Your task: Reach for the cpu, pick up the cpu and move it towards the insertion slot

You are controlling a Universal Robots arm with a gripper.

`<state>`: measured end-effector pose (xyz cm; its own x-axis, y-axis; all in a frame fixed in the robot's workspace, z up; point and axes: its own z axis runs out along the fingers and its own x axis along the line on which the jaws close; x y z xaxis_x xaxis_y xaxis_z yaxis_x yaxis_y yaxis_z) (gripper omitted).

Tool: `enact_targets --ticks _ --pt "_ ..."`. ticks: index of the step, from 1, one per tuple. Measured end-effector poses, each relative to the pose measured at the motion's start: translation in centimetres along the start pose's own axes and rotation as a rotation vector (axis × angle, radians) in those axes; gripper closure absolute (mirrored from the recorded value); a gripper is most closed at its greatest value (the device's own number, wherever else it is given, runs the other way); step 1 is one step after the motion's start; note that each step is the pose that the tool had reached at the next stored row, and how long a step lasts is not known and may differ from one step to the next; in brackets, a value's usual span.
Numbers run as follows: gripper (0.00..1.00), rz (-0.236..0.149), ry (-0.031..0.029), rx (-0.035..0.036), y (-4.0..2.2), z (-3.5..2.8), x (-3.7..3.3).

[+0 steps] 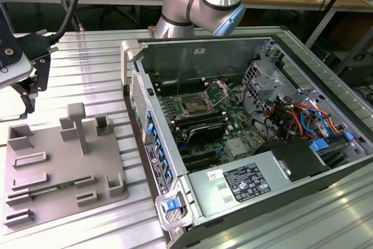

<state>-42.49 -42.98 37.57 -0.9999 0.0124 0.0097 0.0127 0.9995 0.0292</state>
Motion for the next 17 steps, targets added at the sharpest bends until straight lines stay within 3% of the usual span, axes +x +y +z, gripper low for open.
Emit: enact_targets --ticks 10,17 --pt "0.45 0.000 0.0000 0.0008 0.01 -0.09 -0.39" --pt "0.45 0.000 0.0000 0.0008 0.03 -0.82 -0.39"
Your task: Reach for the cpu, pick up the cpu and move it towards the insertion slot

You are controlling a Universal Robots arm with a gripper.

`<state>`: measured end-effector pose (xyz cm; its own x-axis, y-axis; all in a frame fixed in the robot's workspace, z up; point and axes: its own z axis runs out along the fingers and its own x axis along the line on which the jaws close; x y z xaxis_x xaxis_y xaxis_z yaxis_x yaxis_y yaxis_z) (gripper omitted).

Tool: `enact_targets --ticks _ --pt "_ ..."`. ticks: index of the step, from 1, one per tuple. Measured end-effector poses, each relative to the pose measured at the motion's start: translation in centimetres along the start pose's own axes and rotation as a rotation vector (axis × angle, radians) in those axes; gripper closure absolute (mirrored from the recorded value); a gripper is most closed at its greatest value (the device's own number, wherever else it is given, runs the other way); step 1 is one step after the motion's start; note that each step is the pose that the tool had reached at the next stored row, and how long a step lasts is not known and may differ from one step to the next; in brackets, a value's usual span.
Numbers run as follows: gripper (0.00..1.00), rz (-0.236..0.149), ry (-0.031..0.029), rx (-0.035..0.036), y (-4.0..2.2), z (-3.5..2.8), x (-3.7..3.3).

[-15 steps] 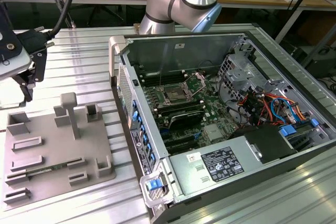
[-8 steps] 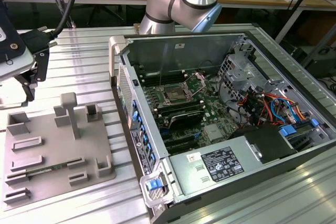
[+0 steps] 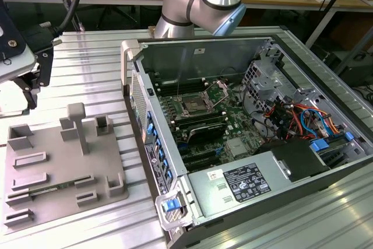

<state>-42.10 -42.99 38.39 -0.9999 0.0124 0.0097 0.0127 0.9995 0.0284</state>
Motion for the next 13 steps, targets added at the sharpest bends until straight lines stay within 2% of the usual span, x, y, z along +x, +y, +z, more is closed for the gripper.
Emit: enact_targets --ticks 7,13 --pt "0.45 0.000 0.0001 0.0000 0.00 -0.11 -0.02" --pt "0.45 0.000 0.0000 -0.0001 0.01 -0.11 -0.76"
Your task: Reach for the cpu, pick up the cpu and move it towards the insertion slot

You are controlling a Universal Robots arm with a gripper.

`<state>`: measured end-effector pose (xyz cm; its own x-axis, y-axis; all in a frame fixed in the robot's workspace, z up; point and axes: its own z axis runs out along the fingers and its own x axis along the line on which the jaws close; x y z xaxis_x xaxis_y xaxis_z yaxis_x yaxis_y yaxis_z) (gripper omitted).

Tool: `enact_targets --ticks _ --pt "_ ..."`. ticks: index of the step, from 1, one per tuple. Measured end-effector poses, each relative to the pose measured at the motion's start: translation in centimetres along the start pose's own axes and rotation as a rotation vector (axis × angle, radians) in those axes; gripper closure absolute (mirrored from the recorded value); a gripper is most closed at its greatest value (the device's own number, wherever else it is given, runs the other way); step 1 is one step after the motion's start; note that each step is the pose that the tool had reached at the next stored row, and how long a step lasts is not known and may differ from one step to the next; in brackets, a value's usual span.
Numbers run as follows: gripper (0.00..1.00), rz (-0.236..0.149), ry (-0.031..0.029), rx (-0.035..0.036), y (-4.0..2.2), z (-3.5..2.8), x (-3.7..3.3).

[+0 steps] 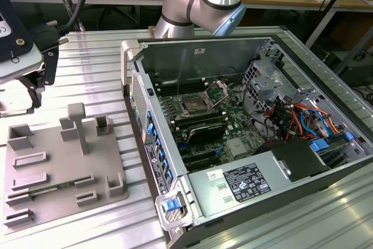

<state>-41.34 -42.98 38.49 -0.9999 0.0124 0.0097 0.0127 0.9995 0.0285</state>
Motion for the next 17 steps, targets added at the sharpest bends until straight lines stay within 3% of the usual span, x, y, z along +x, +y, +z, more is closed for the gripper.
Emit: enact_targets --ticks 17 --pt "0.45 0.000 0.0001 0.0001 0.01 -0.02 -1.19"
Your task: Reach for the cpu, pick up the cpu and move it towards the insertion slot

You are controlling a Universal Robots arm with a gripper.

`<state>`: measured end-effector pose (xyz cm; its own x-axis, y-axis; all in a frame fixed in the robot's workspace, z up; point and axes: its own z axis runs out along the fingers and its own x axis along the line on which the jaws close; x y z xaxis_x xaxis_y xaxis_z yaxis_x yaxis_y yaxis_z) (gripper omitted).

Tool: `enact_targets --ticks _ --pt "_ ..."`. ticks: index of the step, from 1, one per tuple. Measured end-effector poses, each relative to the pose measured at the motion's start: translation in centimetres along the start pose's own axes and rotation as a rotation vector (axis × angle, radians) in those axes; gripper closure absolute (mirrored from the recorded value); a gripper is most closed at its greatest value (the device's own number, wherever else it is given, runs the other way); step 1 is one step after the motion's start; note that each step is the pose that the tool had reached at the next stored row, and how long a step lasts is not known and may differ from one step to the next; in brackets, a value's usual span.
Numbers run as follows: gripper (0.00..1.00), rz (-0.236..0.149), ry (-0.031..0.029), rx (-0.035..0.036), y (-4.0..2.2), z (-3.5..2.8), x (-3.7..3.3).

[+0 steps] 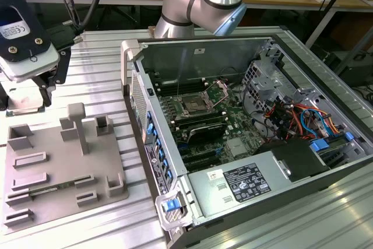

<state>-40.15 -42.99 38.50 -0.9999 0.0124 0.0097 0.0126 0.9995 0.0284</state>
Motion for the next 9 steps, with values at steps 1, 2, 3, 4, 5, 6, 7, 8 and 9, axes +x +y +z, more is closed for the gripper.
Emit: enact_targets --ticks 1,2,3,4,5,6,7,8,9 --pt "0.45 0.000 0.0000 -0.0001 0.00 0.00 -0.07" --pt "0.45 0.000 0.0000 -0.0001 0.00 0.00 -0.14" --pt "0.45 0.000 0.0000 -0.0001 0.01 0.00 -0.25" --pt "0.45 0.000 -0.0001 -0.0001 0.01 0.00 -0.36" --pt "0.45 0.000 -0.0001 -0.0001 0.01 0.00 -0.41" --pt "0.45 0.000 -0.0001 -0.0001 0.01 0.00 -0.46" --pt "0.45 0.000 0.0000 -0.0001 0.01 0.00 -0.50" --pt "0.45 0.000 0.0000 -0.0001 0.01 0.00 -0.53" --pt "0.45 0.000 0.0003 0.0001 0.01 -0.03 -0.57"
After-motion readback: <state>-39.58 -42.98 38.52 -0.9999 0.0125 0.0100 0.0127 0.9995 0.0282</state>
